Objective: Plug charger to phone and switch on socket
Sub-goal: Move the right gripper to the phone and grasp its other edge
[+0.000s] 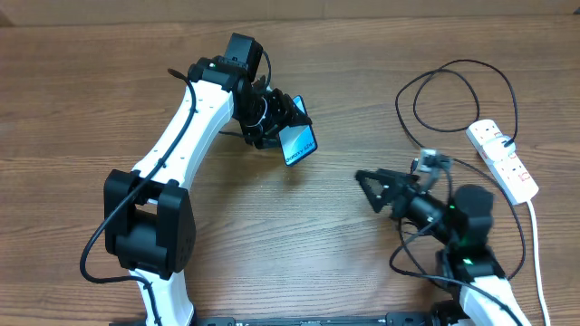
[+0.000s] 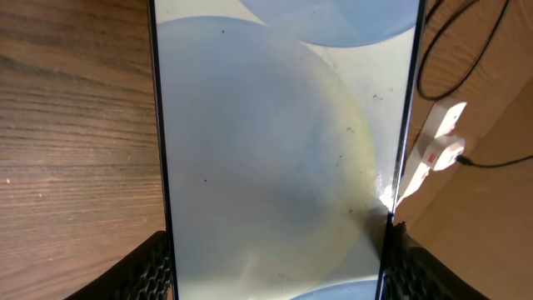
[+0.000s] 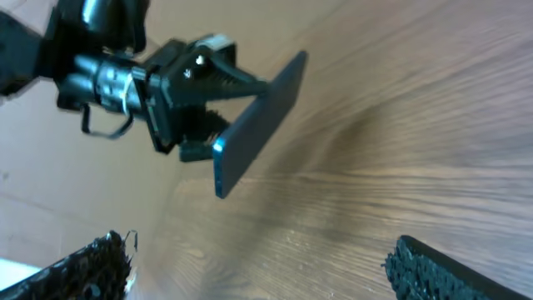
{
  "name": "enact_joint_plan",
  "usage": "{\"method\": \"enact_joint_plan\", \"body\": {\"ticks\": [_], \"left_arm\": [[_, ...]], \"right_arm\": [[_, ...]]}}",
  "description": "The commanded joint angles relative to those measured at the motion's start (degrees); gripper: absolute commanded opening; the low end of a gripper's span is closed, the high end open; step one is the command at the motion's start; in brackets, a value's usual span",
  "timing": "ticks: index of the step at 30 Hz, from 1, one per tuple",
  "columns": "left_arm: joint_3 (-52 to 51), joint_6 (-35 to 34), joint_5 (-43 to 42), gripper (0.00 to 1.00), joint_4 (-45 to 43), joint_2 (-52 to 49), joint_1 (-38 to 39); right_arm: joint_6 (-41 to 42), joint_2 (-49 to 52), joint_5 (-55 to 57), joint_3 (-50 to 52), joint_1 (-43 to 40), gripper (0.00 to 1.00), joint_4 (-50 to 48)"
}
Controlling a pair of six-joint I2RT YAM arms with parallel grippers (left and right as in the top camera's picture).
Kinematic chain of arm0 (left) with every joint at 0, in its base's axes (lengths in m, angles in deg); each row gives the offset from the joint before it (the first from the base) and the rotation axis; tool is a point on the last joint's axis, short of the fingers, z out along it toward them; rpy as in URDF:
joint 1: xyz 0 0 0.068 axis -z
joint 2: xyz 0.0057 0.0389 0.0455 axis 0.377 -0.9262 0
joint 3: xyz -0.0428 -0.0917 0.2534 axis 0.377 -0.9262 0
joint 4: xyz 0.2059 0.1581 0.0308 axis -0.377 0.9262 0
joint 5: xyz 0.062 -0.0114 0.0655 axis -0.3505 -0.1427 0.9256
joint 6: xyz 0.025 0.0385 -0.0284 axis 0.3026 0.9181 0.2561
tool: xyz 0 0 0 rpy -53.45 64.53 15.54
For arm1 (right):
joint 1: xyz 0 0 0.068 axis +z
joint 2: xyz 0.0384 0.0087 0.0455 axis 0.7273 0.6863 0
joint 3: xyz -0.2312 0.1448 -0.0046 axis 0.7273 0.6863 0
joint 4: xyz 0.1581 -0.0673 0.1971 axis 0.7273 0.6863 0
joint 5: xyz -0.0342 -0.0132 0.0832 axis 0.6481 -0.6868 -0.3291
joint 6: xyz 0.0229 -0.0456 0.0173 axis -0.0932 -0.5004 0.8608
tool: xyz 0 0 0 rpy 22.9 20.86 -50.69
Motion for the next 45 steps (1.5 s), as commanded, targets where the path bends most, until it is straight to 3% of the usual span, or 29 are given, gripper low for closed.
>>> {"method": "enact_joint_plan", "body": {"ticks": [1, 12, 16, 23, 35, 45], "left_arm": [[1.7, -3.8, -0.7, 0.46, -1.2, 0.1, 0.2], [1.7, -5.9, -0.9, 0.50, -3.1, 0.1, 1.0], [1.7, -6.3, -0.9, 0.50, -3.2, 0.1, 1.6], [1.7, -6.3, -0.9, 0.50, -3.5, 0.1, 3.1], [1.7, -7.4, -1.0, 0.49, -6.2, 0.1, 3.4], [1.7, -7.4, -0.6, 0.46, -6.7, 0.1, 3.9]], "right_arm": [[0.0, 5.7, 9.6, -1.2, 6.3, 1.00, -5.9], [1.5, 19.0, 26.1, -2.1, 20.7, 0.97, -27.6], [1.5, 24.0, 28.6, -7.6, 23.2, 0.97, -26.7], [1.5, 31.9, 29.2, -17.5, 23.6, 0.81, -21.4], [9.7, 32.4, 38.4, -17.7, 23.8, 0.72, -17.0], [15.5, 32.4, 38.6, -17.8, 24.0, 0.64, -17.1]]}}
